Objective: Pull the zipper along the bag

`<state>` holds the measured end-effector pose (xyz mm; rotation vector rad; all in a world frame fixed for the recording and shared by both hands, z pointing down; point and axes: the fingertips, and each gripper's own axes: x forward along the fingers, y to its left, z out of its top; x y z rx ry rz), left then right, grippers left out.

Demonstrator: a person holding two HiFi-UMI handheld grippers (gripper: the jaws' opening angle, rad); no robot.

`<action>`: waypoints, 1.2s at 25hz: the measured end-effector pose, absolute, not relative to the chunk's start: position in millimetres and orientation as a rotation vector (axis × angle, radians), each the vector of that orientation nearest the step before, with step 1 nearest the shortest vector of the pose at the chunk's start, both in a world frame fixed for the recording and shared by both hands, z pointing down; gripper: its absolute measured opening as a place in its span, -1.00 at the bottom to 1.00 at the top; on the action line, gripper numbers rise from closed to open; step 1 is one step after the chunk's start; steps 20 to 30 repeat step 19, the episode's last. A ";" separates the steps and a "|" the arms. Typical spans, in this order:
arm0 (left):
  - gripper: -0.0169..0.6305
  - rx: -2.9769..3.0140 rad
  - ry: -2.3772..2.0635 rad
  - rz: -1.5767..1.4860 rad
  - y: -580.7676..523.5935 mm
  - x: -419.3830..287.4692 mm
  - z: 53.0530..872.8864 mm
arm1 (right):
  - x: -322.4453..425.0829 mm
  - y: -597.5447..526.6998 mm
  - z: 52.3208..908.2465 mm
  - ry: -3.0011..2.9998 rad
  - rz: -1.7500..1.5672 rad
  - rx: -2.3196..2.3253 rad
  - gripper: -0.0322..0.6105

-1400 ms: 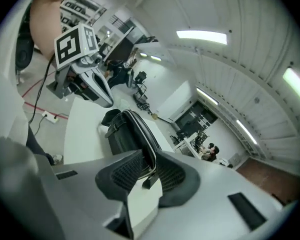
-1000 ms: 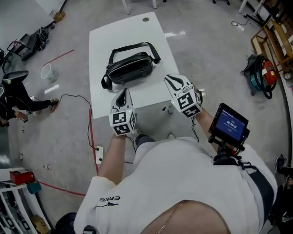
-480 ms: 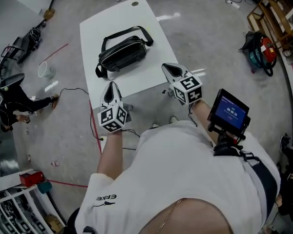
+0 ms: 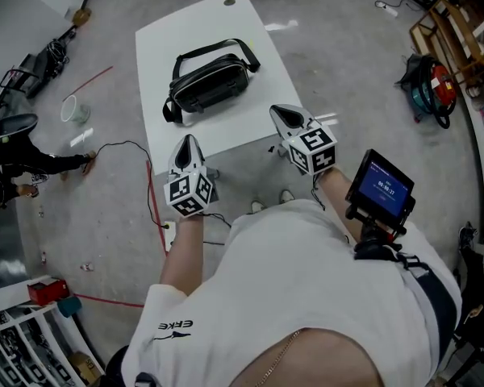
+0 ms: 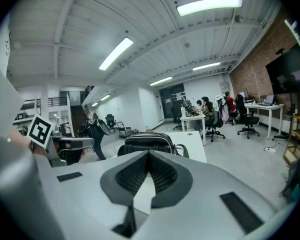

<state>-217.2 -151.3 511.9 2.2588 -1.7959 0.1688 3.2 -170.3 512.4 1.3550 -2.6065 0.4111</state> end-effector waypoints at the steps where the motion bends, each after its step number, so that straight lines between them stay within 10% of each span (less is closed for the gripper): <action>1: -0.94 2.258 -1.796 0.170 -151.7 -216.7 512.0 | 3.0 -169.7 512.6 -2.605 0.412 1.354 -0.89; 30: -0.94 2.248 -1.814 0.230 -139.4 -204.4 517.2 | -14.8 -161.3 505.3 -2.632 0.386 1.271 -0.89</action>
